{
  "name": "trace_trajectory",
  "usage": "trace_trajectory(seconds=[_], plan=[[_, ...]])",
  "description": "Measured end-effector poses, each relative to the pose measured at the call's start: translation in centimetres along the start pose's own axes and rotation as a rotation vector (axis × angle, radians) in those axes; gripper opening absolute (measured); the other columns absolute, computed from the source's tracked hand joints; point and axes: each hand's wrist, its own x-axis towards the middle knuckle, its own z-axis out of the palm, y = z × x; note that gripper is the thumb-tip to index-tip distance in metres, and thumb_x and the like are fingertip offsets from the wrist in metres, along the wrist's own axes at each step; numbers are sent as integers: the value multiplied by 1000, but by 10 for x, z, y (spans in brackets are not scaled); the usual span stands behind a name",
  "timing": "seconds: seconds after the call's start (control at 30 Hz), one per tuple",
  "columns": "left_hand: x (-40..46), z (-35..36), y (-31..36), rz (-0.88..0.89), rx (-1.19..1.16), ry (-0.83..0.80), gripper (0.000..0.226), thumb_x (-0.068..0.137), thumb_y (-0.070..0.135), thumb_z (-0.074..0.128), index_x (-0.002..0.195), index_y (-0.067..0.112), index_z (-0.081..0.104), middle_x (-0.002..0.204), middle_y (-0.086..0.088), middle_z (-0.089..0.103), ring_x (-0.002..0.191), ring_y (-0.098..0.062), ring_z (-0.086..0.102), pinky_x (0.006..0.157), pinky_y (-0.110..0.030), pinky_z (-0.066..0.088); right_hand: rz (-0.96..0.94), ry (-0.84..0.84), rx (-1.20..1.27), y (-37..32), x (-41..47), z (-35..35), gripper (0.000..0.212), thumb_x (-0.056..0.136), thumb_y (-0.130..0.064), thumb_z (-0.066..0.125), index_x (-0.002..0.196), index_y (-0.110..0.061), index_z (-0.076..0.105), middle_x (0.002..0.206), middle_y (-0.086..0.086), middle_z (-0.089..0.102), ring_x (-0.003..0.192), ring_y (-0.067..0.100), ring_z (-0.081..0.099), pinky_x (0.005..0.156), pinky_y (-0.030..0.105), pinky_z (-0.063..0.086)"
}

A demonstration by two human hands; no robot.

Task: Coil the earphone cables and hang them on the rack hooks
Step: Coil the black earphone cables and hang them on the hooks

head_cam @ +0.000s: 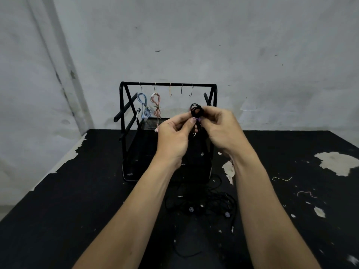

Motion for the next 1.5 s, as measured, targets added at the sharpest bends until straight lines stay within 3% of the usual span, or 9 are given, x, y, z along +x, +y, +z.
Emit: trace_trajectory(seconds=[0.1,0.27,0.53,0.67,0.8,0.97,1.13,1.33,1.5], plan=[[5,-2,1,28,19,77,20,93,-5,59,104,6,71,76,6,73,66,-4,61,68,-16,53,9,147,-51,-5,-1,2,18,96,-9,58,101,-25,67,99,-9,72,91,5,69,89,32,57],[5,-3,-6,42,53,143,18,92,-1,63,98,13,73,87,4,76,86,-7,71,79,-20,53,-34,202,-204,-16,-9,5,21,87,-38,73,76,-20,71,65,-14,68,61,-1,60,60,15,45],[6,-9,-17,90,196,165,24,91,5,66,97,27,72,96,6,74,97,-8,70,89,-26,54,-101,154,-319,-13,-11,10,8,83,-24,80,81,-17,75,71,-10,70,68,-4,63,60,5,41],[6,-6,-15,50,129,152,19,93,-1,61,105,9,71,96,-5,74,91,-11,71,87,-25,55,-107,123,-352,-9,-7,10,12,88,-19,74,78,-17,68,70,-7,67,64,1,59,60,9,41],[7,1,-8,-55,-101,123,19,94,-7,56,94,7,68,75,1,72,64,-3,63,66,-16,52,11,116,-6,-11,-6,8,13,89,-7,72,79,-13,69,67,-2,68,62,6,64,64,19,51],[1,3,-12,-65,-227,134,19,94,-7,56,96,7,69,80,0,74,72,-6,64,70,-17,52,152,133,251,-11,-5,14,14,89,-1,70,78,-9,68,69,4,67,64,12,63,71,28,56],[0,2,-12,54,-85,231,22,91,-3,63,93,17,72,83,6,76,84,-6,70,79,-20,54,139,291,91,-6,-6,21,15,81,-18,82,90,-15,70,81,2,72,76,18,72,73,31,59],[-1,2,-14,96,-24,277,21,89,-1,67,92,20,72,84,6,76,87,-8,71,80,-20,53,46,335,-142,-13,-10,25,7,85,-19,77,91,-17,81,74,-8,75,69,-2,70,62,9,49],[-2,-2,-24,154,85,300,13,86,20,72,88,32,76,91,6,77,95,-14,72,109,-49,40,61,383,-230,-12,-12,30,11,87,-26,75,92,-19,81,79,-10,77,75,-4,69,71,16,52]])
